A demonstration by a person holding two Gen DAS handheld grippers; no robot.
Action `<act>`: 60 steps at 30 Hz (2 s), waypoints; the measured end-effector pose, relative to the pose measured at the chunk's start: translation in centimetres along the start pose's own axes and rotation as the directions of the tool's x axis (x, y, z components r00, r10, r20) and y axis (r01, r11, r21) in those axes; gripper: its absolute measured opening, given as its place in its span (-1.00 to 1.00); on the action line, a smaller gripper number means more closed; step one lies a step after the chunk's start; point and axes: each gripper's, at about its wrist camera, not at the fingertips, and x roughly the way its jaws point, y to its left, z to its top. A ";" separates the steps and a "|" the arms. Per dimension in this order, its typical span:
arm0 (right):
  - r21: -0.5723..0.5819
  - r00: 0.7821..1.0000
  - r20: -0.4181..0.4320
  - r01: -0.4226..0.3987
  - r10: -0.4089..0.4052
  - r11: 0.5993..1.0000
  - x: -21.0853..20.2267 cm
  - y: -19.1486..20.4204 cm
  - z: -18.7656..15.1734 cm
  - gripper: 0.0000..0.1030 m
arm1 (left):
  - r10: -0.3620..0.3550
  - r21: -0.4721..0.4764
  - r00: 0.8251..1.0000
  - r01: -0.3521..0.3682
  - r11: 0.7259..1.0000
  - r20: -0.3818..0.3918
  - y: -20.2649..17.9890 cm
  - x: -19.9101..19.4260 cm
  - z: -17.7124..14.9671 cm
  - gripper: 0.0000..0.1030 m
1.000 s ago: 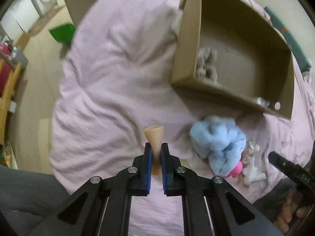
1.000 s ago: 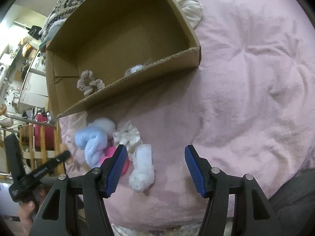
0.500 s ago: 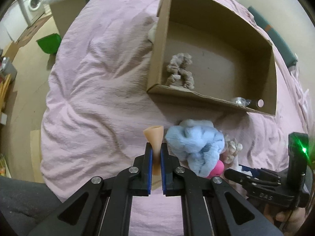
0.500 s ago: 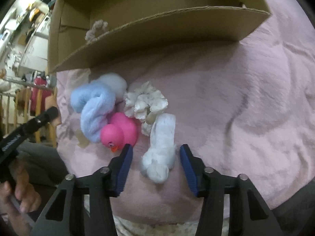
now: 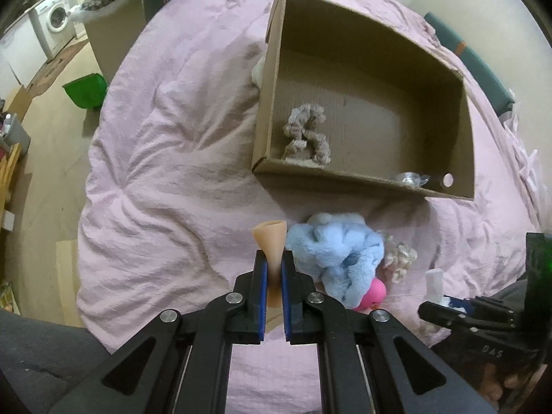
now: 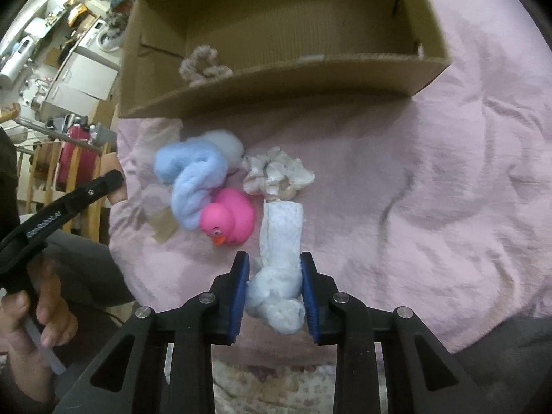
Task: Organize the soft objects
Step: 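Carry the sponge and sock into the box and open both tools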
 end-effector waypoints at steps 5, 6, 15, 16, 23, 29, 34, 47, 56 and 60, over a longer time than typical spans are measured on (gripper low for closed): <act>-0.018 0.996 0.084 -0.014 0.015 1.000 -2.9 0.3 0.3 -0.40 | -0.013 0.002 0.999 0.013 1.000 0.033 -0.3 -1.4 -0.1 -0.86; -0.026 0.994 0.107 -0.011 0.014 1.000 -3.5 0.3 0.5 -0.40 | -0.034 -0.019 0.999 0.035 0.999 0.025 -0.3 -1.6 0.1 -0.86; -0.042 0.938 0.346 -0.013 0.027 0.999 -8.4 -0.1 4.2 -0.39 | -0.070 0.050 0.991 0.064 0.997 0.114 -3.0 -4.1 4.4 -0.86; -0.039 0.929 0.370 -0.015 0.029 0.999 -8.8 -0.2 4.8 -0.39 | -0.060 0.061 0.991 0.053 0.997 0.119 -3.3 -3.9 5.1 -0.86; -0.028 0.883 0.468 0.065 -0.045 0.997 -8.5 -0.9 8.5 -0.39 | 0.009 0.140 0.981 -0.037 0.989 0.195 -4.5 -1.9 8.3 -0.86; -0.008 0.899 0.431 0.083 -0.072 0.996 -5.9 -1.8 9.6 -0.39 | -0.024 0.136 0.974 -0.007 0.991 0.225 -4.2 0.3 8.5 -0.86; 0.017 0.917 0.388 0.096 -0.095 0.995 -4.4 -2.1 9.8 -0.39 | 0.044 0.152 0.970 -0.083 0.985 0.241 -4.4 1.9 8.3 -0.86; 0.005 0.930 0.350 0.120 -0.114 0.993 -2.6 -1.5 10.1 -0.39 | 0.056 0.160 0.971 -0.094 0.983 0.231 -4.2 3.1 7.9 -0.86; 0.013 0.933 0.345 0.105 -0.103 0.994 -2.3 -1.6 10.1 -0.39 | 0.053 0.163 0.973 -0.091 0.982 0.226 -4.4 3.2 7.8 -0.84; 0.009 0.934 0.344 0.095 -0.092 0.995 -2.3 -1.6 10.1 -0.39 | 0.054 0.168 0.973 -0.093 0.981 0.224 -4.6 3.2 7.8 -0.73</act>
